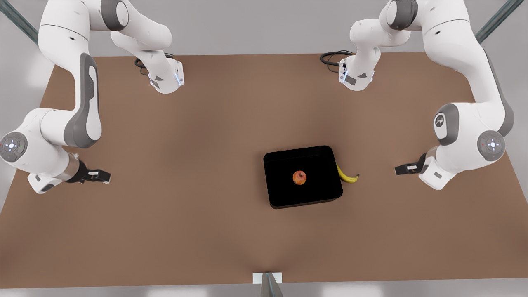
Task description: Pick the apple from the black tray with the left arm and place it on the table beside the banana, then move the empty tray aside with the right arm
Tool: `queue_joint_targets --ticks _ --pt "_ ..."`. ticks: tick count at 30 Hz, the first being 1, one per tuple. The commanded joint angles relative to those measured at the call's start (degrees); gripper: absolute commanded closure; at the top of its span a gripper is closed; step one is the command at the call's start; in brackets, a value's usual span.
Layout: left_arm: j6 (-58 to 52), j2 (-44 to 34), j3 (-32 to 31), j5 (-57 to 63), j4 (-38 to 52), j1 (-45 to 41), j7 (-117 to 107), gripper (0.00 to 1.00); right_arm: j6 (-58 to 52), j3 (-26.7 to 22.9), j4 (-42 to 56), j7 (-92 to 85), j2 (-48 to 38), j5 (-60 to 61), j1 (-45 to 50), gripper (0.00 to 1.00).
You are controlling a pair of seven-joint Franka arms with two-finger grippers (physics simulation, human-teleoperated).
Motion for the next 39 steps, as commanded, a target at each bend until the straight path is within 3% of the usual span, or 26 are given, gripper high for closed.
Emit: queue_joint_targets --ticks 1,5,8,10,12,23,29,39 --pt "6.6 0.2 -0.2 0.0 0.2 -0.6 -1.9 0.0 6.3 0.0 0.0 -2.0 -0.1 0.1 0.0 0.0" --pt "6.4 0.4 -1.9 -4.6 1.5 -3.7 -1.9 0.0 6.4 0.0 0.1 -2.1 -0.1 0.1 0.0 0.0" --pt "8.0 0.8 -2.3 -0.6 2.9 -19.5 -22.3 0.0 6.4 0.1 0.2 -2.1 -0.1 0.0 0.2 0.0" --pt "9.6 1.6 -2.4 -0.4 2.4 -23.1 -23.5 0.0 6.4 0.1 0.2 -2.1 -0.1 0.0 0.1 0.0" --pt "10.1 8.7 -2.3 5.2 1.1 -29.7 -32.9 0.0 6.3 0.1 0.2 -2.1 0.0 0.0 0.2 0.0" --pt "23.0 11.7 -2.3 4.7 -3.8 -30.1 -41.8 0.0 6.1 0.5 0.2 -2.1 0.1 0.0 0.9 0.0" --pt "30.2 18.4 -2.3 7.2 -3.8 -30.7 -41.4 0.0 6.1 0.5 0.2 -2.1 0.1 0.0 0.9 0.0" --pt "38.1 17.1 -2.2 12.9 -13.5 -31.8 -40.3 0.0 6.1 0.5 0.2 -2.1 0.1 -0.1 1.0 0.0"
